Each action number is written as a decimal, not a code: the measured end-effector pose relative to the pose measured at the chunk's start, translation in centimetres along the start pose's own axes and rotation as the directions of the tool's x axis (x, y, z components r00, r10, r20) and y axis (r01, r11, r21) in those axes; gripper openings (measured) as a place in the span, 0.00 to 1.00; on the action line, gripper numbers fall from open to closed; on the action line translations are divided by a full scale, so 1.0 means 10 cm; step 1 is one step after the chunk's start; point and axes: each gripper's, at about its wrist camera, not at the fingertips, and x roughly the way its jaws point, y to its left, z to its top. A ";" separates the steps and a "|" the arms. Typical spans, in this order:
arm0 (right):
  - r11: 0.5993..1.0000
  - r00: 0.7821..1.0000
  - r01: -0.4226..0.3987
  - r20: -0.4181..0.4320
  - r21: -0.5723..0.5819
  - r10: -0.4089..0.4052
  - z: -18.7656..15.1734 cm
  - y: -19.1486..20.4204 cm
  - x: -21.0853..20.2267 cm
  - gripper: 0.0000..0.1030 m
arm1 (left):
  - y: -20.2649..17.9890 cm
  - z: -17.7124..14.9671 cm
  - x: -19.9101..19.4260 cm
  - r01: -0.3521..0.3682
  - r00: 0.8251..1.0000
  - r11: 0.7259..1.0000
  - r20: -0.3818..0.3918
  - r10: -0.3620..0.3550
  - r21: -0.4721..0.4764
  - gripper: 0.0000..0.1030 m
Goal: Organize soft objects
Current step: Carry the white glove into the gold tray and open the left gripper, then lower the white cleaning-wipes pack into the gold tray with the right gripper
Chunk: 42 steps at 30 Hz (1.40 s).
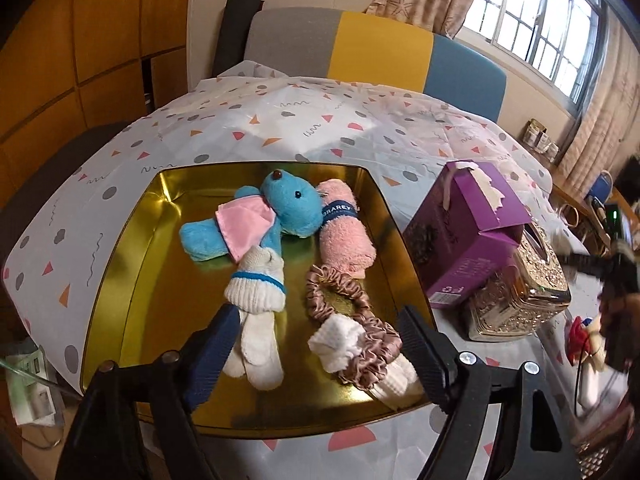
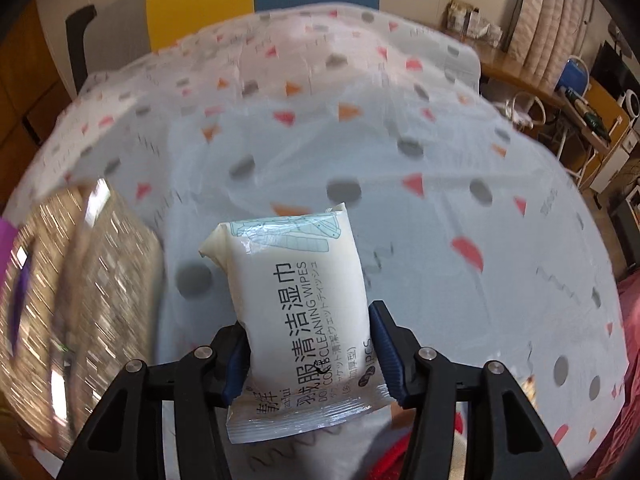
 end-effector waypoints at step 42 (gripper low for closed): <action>0.699 0.899 -0.382 -0.066 -0.604 0.434 -0.75 3.64 -0.73 0.54 | 0.86 -0.08 -0.19 -0.108 0.992 0.976 0.049 0.119 -0.190 0.85</action>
